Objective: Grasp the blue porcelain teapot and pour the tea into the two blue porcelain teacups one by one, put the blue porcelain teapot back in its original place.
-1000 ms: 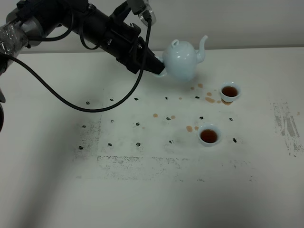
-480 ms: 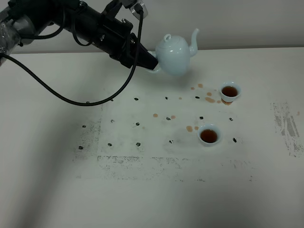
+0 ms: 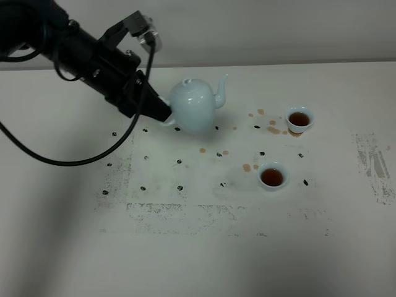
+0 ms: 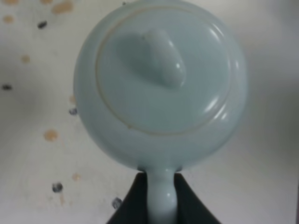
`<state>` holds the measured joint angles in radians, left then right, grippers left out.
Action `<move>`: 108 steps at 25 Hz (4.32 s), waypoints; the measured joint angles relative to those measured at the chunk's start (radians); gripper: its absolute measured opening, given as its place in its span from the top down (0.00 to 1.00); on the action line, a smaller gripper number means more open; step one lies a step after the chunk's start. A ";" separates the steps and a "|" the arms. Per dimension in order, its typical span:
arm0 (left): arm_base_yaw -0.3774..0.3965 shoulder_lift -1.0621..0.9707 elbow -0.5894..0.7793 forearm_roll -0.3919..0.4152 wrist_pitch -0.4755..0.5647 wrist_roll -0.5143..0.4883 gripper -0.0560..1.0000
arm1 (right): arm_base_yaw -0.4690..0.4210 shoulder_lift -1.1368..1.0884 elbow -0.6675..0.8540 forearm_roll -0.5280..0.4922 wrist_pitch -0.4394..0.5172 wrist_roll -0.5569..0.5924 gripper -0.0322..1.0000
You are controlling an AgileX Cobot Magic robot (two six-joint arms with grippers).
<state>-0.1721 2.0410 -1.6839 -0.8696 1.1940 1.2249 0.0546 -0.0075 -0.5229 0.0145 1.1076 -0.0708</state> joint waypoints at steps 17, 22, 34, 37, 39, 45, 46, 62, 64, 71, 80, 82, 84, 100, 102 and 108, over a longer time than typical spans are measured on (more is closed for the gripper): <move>0.076 -0.031 0.201 -0.102 -0.121 0.325 0.94 | 0.000 0.000 0.000 0.001 0.000 0.000 0.41; -0.007 -0.031 0.201 0.013 -0.234 0.268 0.94 | 0.000 0.000 0.000 0.001 0.000 0.000 0.41; -0.056 -0.031 0.201 0.145 -0.284 0.097 0.94 | 0.000 0.000 0.000 0.001 0.000 0.000 0.41; -0.056 -0.030 0.201 0.179 -0.291 0.093 0.94 | 0.000 0.000 0.000 0.001 0.000 0.000 0.41; -0.055 -0.021 0.201 0.193 -0.306 0.105 0.94 | 0.000 0.000 0.000 0.001 0.000 0.000 0.41; -0.003 0.020 0.201 0.110 -0.320 0.234 0.94 | 0.000 0.000 0.000 0.001 0.000 0.000 0.41; 0.010 0.022 0.201 0.095 -0.317 0.254 0.94 | 0.000 0.000 0.000 0.001 0.000 0.000 0.41; 0.025 0.120 0.201 0.045 -0.347 0.388 0.94 | 0.000 0.000 0.000 0.001 0.000 0.000 0.41; 0.024 0.128 0.201 0.042 -0.348 0.395 0.94 | 0.000 0.000 0.000 0.001 0.000 0.000 0.41; 0.021 0.150 0.201 0.019 -0.350 0.425 0.94 | 0.000 0.000 0.000 0.001 0.000 0.000 0.41; 0.011 0.157 0.201 0.023 -0.387 0.444 0.94 | 0.000 0.000 0.000 0.001 0.000 0.000 0.41; 0.006 0.157 0.201 0.028 -0.398 0.446 0.94 | 0.000 0.000 0.000 0.001 0.000 0.000 0.41; 0.004 0.160 0.201 0.028 -0.399 0.448 0.94 | 0.000 0.000 0.000 0.001 0.000 0.000 0.41; 0.004 0.178 0.201 -0.001 -0.378 0.465 0.94 | 0.000 0.000 0.000 0.001 0.000 0.000 0.41; 0.004 0.178 0.201 -0.001 -0.377 0.465 0.94 | 0.000 0.000 0.000 0.001 0.000 0.000 0.41; 0.004 0.177 0.201 0.001 -0.372 0.465 0.94 | 0.000 0.000 0.000 0.001 0.000 0.000 0.41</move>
<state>-0.1684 2.2183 -1.4833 -0.8688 0.8216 1.6896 0.0546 -0.0075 -0.5226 0.0154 1.1076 -0.0708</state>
